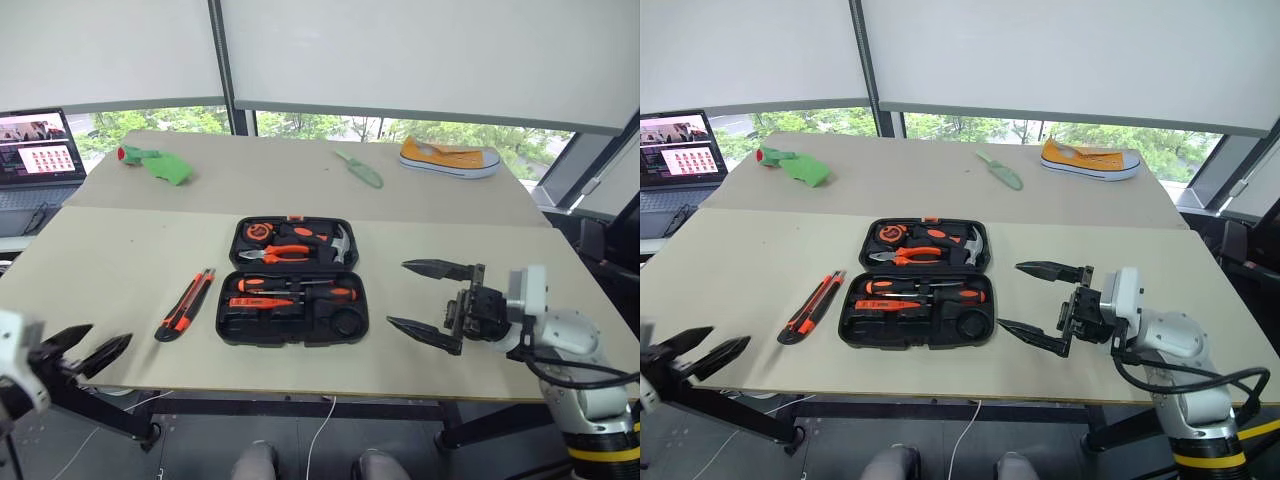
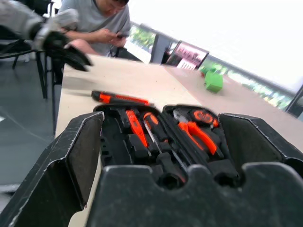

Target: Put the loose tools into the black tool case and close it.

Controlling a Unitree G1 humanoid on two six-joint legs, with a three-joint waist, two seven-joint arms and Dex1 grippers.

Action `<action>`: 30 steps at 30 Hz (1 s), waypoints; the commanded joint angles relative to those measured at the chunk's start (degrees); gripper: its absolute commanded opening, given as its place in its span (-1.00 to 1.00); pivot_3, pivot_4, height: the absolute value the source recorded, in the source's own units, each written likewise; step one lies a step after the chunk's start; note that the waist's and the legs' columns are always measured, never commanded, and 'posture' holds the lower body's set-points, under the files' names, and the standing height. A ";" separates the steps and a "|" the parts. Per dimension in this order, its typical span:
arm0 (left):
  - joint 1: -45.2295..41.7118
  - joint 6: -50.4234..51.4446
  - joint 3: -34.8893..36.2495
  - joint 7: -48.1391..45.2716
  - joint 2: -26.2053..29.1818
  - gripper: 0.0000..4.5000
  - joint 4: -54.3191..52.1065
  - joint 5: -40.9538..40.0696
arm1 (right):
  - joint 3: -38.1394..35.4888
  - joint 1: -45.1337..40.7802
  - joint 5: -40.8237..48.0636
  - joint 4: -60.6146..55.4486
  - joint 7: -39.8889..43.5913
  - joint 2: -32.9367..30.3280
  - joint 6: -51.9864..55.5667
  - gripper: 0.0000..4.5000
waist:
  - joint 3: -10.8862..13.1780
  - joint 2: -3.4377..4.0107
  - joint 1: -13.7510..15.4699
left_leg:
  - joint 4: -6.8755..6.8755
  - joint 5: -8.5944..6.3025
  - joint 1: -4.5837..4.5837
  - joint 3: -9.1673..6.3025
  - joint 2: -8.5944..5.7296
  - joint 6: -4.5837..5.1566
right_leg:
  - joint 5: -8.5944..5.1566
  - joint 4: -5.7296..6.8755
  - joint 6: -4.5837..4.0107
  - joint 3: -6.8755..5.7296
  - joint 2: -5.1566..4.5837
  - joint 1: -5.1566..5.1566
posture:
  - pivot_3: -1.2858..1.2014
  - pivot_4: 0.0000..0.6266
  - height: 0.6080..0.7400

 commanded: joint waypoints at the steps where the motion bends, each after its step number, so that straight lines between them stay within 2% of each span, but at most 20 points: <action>1: -4.63 2.68 -7.16 4.49 0.46 0.96 -0.94 3.40 | 0.14 -1.44 1.53 -1.56 1.27 -1.40 2.60 1.00 | -0.05 -0.10 -0.05 | 0.01 0.22 -0.08 -0.01 0.01 0.35 | 0.12 0.02 0.34 0.03 0.09 0.17 | 0.03 -0.52 1.00; 3: -8.08 2.86 -9.69 6.30 -0.77 0.96 1.33 4.47 | 0.43 -1.60 1.18 -1.29 1.29 -1.16 2.80 1.00 | -0.08 -0.16 -0.46 | -0.02 0.27 -0.10 -0.05 0.06 0.48 | 0.07 -0.03 0.43 0.11 0.23 0.19 | 0.03 -0.52 1.00; 6: -11.75 3.66 -13.36 8.24 -1.96 0.64 4.04 6.23 | 0.66 -1.40 -0.01 -1.03 1.27 -0.38 1.60 1.00 | -0.08 -0.15 -0.62 | -0.06 0.11 -0.33 -0.11 0.07 0.52 | -0.01 0.00 0.48 0.17 0.37 -0.03 | 0.03 -0.52 1.00; 11: -13.41 0.62 -16.79 5.89 -2.44 -0.20 6.42 8.05 | 0.28 -1.78 -0.22 -1.16 0.05 0.75 1.60 1.00 | -0.07 -0.11 -0.51 | -0.05 0.06 -0.40 -0.14 0.11 0.52 | -0.02 0.04 0.48 0.22 0.49 -0.14 | 0.03 -0.52 1.00; 15: -14.17 -9.69 -13.51 -1.81 0.49 -0.23 12.14 8.62 | -0.16 -1.40 0.09 -2.11 -0.34 0.54 1.89 1.00 | -0.06 -0.11 -0.53 | 0.05 0.06 -0.35 -0.13 0.11 0.51 | -0.01 0.02 0.46 0.24 0.48 -0.09 | 0.03 -0.52 1.00; 17: -15.58 -18.63 -11.70 -11.51 3.62 -0.23 17.43 7.87 | -1.06 -1.19 1.21 -2.86 -0.52 0.41 2.19 1.00 | -0.05 -0.13 -0.67 | 0.05 0.07 -0.36 -0.13 0.12 0.51 | 0.01 0.02 0.40 0.27 0.50 -0.17 | 0.03 -0.52 1.00; 19: -18.23 -24.56 -12.94 -22.87 8.36 -0.23 21.88 7.47 | -2.25 -0.79 2.60 -3.61 -0.58 -0.24 3.09 1.00 | -0.02 -0.19 -0.62 | 0.05 0.08 -0.38 -0.14 0.18 0.49 | 0.03 0.04 0.34 0.27 0.58 -0.22 | 0.03 -0.52 1.00; 22: -23.73 -26.86 -17.24 -34.59 10.96 -0.23 23.33 5.50 | -3.37 0.17 3.10 -3.62 -0.11 -1.99 4.25 1.00 | 0.02 -0.15 0.11 | 0.04 0.10 -0.45 -0.15 0.24 0.44 | 0.01 0.04 0.29 0.22 0.61 -0.26 | 0.03 -0.52 1.00; 24: -28.13 -27.17 -23.24 -41.19 10.76 -0.23 20.19 5.72 | -3.44 1.95 2.33 -3.43 2.05 -5.14 5.70 1.00 | 0.01 -0.04 0.58 | 0.05 0.10 -0.46 -0.08 0.18 0.44 | 0.00 -0.05 0.31 0.20 0.50 -0.25 | 0.03 -0.52 1.00; 26: -31.54 -27.64 -28.62 -44.55 10.04 -0.23 17.98 7.91 | -3.25 3.44 1.13 -3.24 3.96 -7.42 5.59 1.00 | 0.01 0.00 1.02 | 0.10 0.11 -0.52 0.01 0.04 0.45 | -0.03 -0.08 0.41 0.22 0.34 -0.16 | 0.03 -0.52 1.00; 30: -37.77 -28.84 -37.54 -44.99 7.30 -0.23 17.34 14.19 | -3.34 5.42 0.49 -3.44 4.57 -8.87 5.40 1.00 | 0.02 -0.02 0.13 | 0.25 0.13 -0.80 -0.04 0.10 0.51 | 0.04 -0.10 0.57 0.30 0.52 -0.28 | 0.03 -0.52 1.00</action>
